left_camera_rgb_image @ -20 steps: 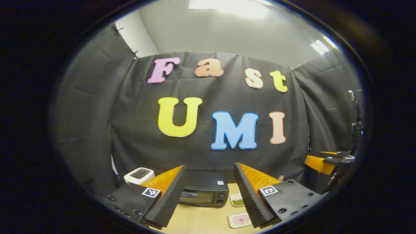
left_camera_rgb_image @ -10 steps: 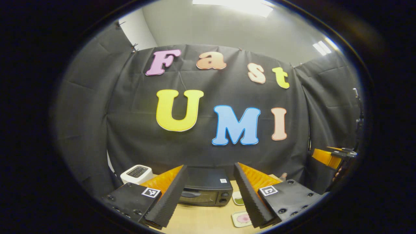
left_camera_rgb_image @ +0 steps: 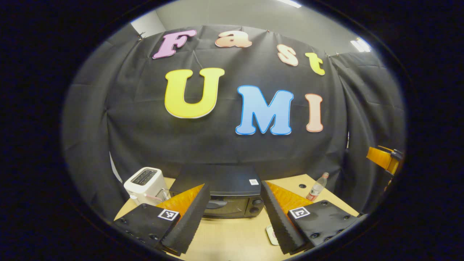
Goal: Open the electric oven with the left hand, put the food in, and close the electric oven.
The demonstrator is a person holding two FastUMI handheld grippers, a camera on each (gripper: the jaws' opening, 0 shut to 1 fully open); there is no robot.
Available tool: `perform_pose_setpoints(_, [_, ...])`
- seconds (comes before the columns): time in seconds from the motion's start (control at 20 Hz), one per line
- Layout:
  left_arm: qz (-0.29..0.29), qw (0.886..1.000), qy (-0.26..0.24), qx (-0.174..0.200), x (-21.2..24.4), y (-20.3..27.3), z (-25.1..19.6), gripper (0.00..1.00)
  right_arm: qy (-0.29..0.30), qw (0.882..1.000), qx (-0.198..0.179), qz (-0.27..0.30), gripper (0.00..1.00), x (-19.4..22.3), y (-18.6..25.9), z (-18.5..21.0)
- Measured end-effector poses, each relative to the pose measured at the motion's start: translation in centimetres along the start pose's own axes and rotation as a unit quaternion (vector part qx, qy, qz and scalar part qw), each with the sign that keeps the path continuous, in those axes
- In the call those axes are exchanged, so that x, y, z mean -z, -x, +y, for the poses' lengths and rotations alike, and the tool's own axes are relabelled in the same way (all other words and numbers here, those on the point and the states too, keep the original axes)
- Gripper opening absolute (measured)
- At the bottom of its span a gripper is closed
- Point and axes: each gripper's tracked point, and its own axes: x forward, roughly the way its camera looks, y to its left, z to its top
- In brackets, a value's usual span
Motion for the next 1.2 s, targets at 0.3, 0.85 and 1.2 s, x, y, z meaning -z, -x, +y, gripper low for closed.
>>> perform_pose_setpoints(0.3, [0.055, 0.998, -0.003, 0.004, 5.2, -7.5, 2.7, 0.99, 0.005, 0.999, 0.019, 0.032, 0.97, 2.3, 0.3, -0.7])
perform_pose_setpoints(0.85, [0.121, 0.992, -0.009, -0.015, 12.6, -17.0, 6.9, 0.99, 0.022, 0.997, 0.053, 0.056, 0.98, 4.1, -0.5, -1.4])
perform_pose_setpoints(1.2, [0.113, 0.993, -0.038, -0.023, 13.2, -17.6, 7.1, 0.96, 0.014, 0.997, 0.046, 0.059, 0.98, 4.2, -1.2, -0.2])
